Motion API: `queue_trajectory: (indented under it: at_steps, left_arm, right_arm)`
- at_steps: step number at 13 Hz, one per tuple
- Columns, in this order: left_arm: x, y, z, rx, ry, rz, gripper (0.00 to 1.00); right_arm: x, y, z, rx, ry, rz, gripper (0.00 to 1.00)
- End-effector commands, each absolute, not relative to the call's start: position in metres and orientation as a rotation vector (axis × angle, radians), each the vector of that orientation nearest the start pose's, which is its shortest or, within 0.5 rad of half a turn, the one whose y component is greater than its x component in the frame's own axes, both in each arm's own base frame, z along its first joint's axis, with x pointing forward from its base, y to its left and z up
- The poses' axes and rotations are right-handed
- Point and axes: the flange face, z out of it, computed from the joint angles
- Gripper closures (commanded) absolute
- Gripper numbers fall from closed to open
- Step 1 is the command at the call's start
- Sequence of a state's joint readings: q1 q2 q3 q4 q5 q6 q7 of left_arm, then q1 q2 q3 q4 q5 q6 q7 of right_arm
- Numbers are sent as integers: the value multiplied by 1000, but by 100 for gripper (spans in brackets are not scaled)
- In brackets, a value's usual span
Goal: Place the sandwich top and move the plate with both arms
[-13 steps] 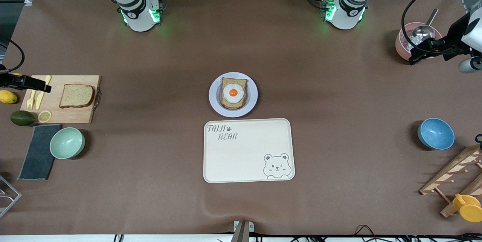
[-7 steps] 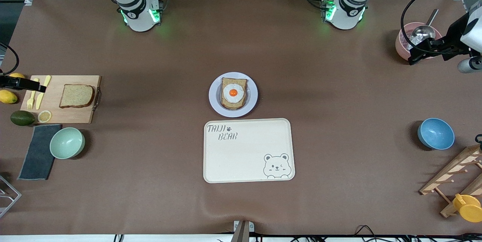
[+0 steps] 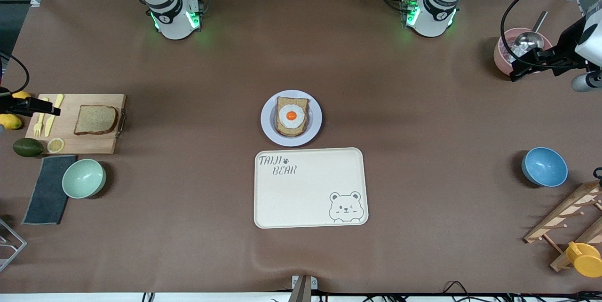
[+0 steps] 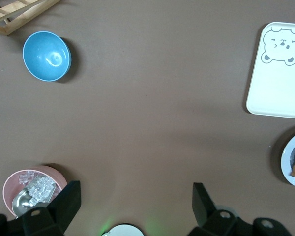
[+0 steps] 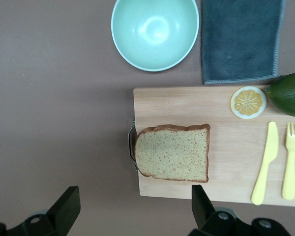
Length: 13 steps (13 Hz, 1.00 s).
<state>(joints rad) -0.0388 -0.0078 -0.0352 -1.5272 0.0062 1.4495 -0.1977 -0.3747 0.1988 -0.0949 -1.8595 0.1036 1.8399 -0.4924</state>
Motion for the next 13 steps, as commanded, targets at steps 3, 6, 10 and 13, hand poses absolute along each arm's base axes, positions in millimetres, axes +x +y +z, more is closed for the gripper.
queue_trajectory:
  at_steps: [3, 6, 10, 13]
  left_arm:
    - [539, -35, 643, -3123, -183, 116, 0]
    - [538, -34, 644, -3121, -183, 113, 0]
    - [539, -33, 643, -3121, -180, 116, 0]
    - [539, -32, 643, -3119, -178, 118, 0]
  right_arm:
    - [519, -294, 343, -2920, 39, 225, 0]
    - [516, -314, 310, -2928, 33, 212, 0]
    - [507, -332, 274, -2871, 43, 196, 6]
    - [500, -346, 251, -2861, -13, 174, 11]
